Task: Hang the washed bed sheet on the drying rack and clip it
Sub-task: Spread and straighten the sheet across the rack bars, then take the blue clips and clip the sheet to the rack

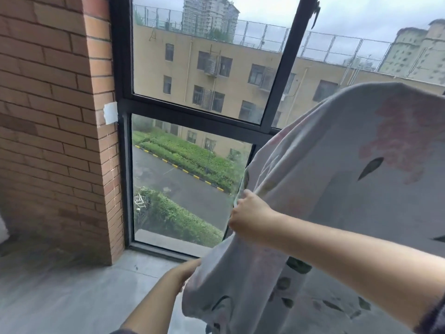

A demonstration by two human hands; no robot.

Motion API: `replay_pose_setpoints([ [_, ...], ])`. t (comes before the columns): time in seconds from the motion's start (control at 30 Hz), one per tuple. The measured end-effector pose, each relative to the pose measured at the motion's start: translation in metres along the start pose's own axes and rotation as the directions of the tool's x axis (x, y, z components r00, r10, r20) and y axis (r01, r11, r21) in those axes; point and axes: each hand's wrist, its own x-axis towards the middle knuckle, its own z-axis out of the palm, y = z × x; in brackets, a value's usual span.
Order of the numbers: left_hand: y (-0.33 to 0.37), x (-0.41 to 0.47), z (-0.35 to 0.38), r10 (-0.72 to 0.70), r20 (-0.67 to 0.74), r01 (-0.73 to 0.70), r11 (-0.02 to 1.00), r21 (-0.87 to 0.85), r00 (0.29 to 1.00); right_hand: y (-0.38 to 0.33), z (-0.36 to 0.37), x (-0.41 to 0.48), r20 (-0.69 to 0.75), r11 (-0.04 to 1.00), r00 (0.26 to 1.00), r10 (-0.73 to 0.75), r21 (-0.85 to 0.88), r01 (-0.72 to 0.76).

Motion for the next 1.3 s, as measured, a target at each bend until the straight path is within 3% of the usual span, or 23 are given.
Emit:
replay_pose_setpoints([
  [0.13, -0.058, 0.094, -0.026, -0.118, 0.028, 0.120, 0.988, -0.094, 0.993, -0.017, -0.002, 0.016, 0.098, 1.000, 0.995, 0.008, -0.002, -0.008],
  [0.3, -0.070, 0.110, -0.030, -0.161, 0.258, 0.205, 0.967, -0.152, 0.953, -0.032, -0.001, 0.029, 0.143, 0.998, 0.988, 0.054, 0.029, -0.059],
  [0.4, -0.071, 0.108, -0.031, -0.019, 0.310, 0.109, 0.954, -0.279, 0.951, -0.037, 0.001, 0.026, 0.152, 0.998, 0.988, 0.038, 0.043, -0.045],
  [0.5, -0.060, 0.100, -0.053, 0.231, 0.203, -0.110, 0.872, -0.476, 0.952, -0.043, 0.003, 0.025, 0.113, 0.974, 0.991, 0.069, 0.208, -0.092],
  [0.63, -0.044, 0.063, -0.101, 0.459, -0.016, -0.397, 0.751, -0.528, 0.888, -0.042, 0.008, 0.042, 0.179, 0.768, 0.963, 0.202, 0.581, -0.269],
  [0.77, -0.052, 0.018, -0.133, 0.565, -0.175, -0.567, 0.655, -0.499, 0.806, -0.037, -0.003, 0.065, 0.196, 0.674, 0.947, 0.253, 0.667, -0.318],
  [0.83, -0.061, 0.002, -0.142, 0.586, -0.246, -0.629, 0.654, -0.419, 0.772, -0.037, -0.015, 0.083, 0.146, 0.659, 0.965, 0.216, 0.708, -0.254],
  [0.93, -0.074, -0.016, -0.152, 0.605, -0.308, -0.678, 0.676, -0.288, 0.734, -0.035, -0.037, 0.113, 0.047, 0.590, 0.999, 0.010, 0.806, -0.044],
  [1.0, -0.085, -0.026, -0.157, 0.610, -0.331, -0.688, 0.693, -0.218, 0.720, -0.039, -0.053, 0.132, 0.027, 0.478, 0.983, -0.181, 0.876, 0.064],
  [1.1, -0.100, -0.032, -0.164, 0.606, -0.386, -0.692, 0.710, -0.133, 0.695, -0.051, -0.068, 0.151, 0.058, 0.363, 0.935, -0.351, 0.928, 0.079],
  [1.2, -0.115, -0.032, -0.170, 0.594, -0.403, -0.674, 0.734, -0.084, 0.696, -0.056, -0.071, 0.159, 0.090, 0.385, 0.909, -0.408, 0.919, 0.082],
  [1.3, -0.114, -0.032, -0.164, 0.580, -0.389, -0.655, 0.751, -0.086, 0.716, -0.044, -0.078, 0.149, 0.161, 0.506, 0.913, -0.374, 0.861, 0.056],
])
